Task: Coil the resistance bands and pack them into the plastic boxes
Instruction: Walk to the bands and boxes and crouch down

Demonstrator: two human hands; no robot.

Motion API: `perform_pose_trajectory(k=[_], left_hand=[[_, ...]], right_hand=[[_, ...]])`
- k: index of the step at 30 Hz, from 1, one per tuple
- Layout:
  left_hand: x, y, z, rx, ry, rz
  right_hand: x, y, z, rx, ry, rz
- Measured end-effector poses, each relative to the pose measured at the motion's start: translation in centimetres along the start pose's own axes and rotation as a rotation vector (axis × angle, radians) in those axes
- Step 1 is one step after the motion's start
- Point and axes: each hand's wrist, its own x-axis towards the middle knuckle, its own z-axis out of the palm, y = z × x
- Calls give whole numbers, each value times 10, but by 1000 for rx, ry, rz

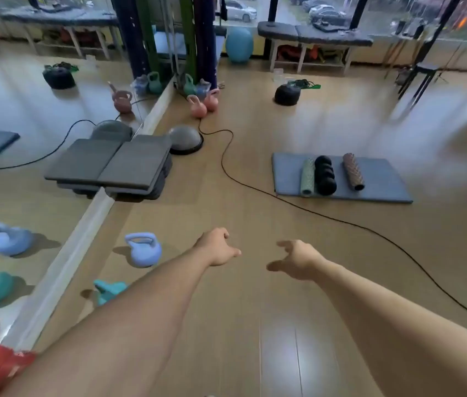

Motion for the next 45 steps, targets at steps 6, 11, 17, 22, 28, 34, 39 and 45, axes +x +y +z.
perform_pose_trajectory(k=[6, 11, 17, 22, 28, 34, 39, 45], left_hand=[[104, 20, -42, -45, -33, -5], [222, 61, -91, -22, -5, 52], [367, 128, -165, -12, 41, 60], [471, 170, -218, 8, 39, 50], [642, 202, -280, -11, 47, 49], [839, 224, -346, 9, -6, 81], [986, 270, -418, 129, -76, 107], [1144, 369, -462, 121, -86, 216]], right_hand=[[101, -27, -27, 59, -40, 83], [214, -51, -75, 47, -38, 61], [364, -80, -163, 42, -55, 19], [475, -123, -242, 12, -71, -28], [638, -181, -309, -32, -82, -100], [819, -231, -369, -51, -93, -20], [948, -260, -453, 37, -53, 46], [1096, -273, -538, 118, -13, 122]])
